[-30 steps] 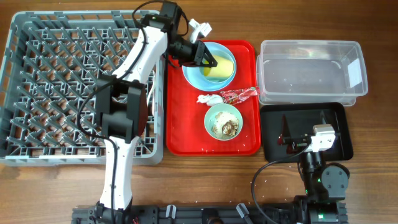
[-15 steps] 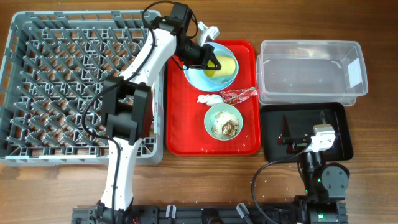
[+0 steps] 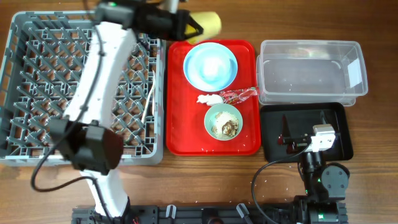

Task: Sort waste into correct bins and load items into the dishwasher rack
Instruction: 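Carry the yellow cup with the left gripper to the rack's top edge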

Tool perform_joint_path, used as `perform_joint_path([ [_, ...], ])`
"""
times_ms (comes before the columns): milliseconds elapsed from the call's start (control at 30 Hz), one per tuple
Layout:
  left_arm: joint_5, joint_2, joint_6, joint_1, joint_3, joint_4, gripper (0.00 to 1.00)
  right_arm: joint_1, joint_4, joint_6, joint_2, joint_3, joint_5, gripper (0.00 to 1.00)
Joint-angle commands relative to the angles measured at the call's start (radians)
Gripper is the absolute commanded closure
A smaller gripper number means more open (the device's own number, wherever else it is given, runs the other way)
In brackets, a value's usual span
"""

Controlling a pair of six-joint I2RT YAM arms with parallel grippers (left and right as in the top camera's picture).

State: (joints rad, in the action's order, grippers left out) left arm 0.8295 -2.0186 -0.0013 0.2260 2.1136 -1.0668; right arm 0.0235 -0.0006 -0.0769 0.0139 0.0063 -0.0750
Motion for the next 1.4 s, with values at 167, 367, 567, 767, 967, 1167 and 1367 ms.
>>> perform_joint_path([
  [167,0.332,-0.058,-0.037,-0.256,0.005,-0.010,0.96,0.006,0.003,0.000,-0.005,-0.001,-0.001,0.00],
  [367,0.360,-0.187,-0.035,-0.300,0.005,-0.024,0.96,0.006,0.003,0.000,-0.005,-0.001,-0.001,0.00],
  [567,0.435,-0.316,-0.032,-0.331,-0.001,-0.002,0.96,0.006,0.003,0.000,-0.005,-0.001,-0.001,0.00],
  [767,0.430,-0.398,-0.003,-0.349,-0.002,0.008,0.96,0.006,0.003,0.000,-0.005,-0.001,-0.001,0.00],
  [967,0.320,-0.419,-0.003,-0.384,-0.002,0.005,0.96,0.006,0.003,0.000,-0.005,-0.001,-0.001,0.00],
  [1167,-0.021,-0.420,0.029,-0.399,-0.002,-0.072,0.96,0.006,0.003,0.001,-0.005,-0.001,-0.001,0.00],
  [1367,-0.052,-0.420,0.084,-0.392,-0.002,-0.097,0.96,0.006,0.003,0.001,-0.005,-0.001,-0.001,0.00],
])
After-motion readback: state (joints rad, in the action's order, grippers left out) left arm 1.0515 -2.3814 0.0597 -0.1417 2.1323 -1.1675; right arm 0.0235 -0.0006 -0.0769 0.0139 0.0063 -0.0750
